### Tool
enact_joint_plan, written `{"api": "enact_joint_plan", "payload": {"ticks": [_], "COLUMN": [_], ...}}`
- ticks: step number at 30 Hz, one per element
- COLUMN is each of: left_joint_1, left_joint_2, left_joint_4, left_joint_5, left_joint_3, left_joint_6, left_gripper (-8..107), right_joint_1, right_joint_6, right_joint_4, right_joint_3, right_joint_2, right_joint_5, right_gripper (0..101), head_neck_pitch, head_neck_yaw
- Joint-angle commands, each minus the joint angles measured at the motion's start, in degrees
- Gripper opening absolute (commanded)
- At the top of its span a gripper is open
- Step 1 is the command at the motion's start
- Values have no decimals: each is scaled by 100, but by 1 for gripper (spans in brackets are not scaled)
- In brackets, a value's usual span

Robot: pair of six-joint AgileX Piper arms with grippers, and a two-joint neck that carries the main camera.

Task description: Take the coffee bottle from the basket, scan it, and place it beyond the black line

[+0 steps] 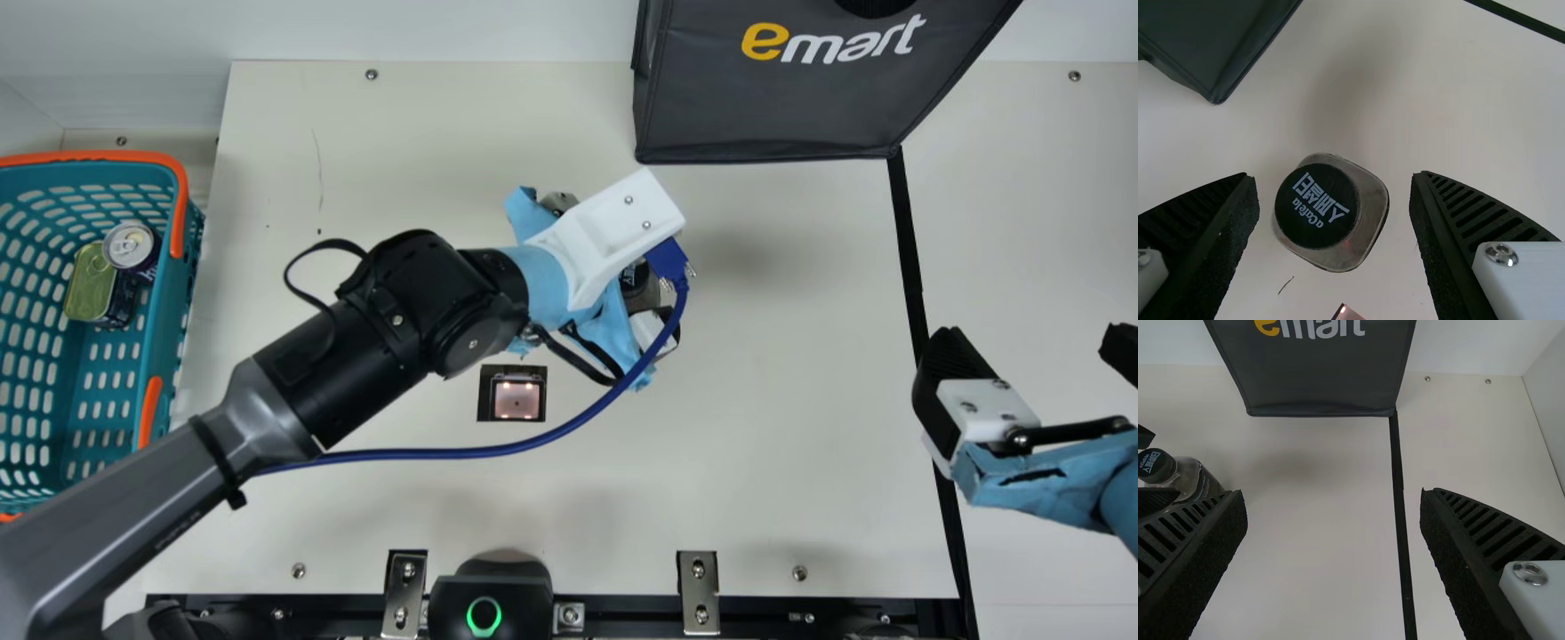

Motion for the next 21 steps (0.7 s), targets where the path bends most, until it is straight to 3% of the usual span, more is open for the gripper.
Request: {"api": "enact_joint_plan", "payload": {"ticks": [1, 21], "left_joint_1": [-3, 199], "left_joint_2": [-32, -845], "left_joint_4": [54, 904], "left_joint_5": [-23, -176], "left_joint_3": [20, 568], "left_joint_6": [-91, -1330], "left_gripper": [90, 90], "right_joint_1": [0, 0], "right_joint_6": [0, 0], "right_joint_4": [0, 0], "right_joint_3": [0, 0], "right_joint_2": [0, 0], "right_joint_5": [0, 0], "right_gripper": [91, 91], "head_neck_pitch": [-157, -157], "head_neck_yaw": [9, 9]}}
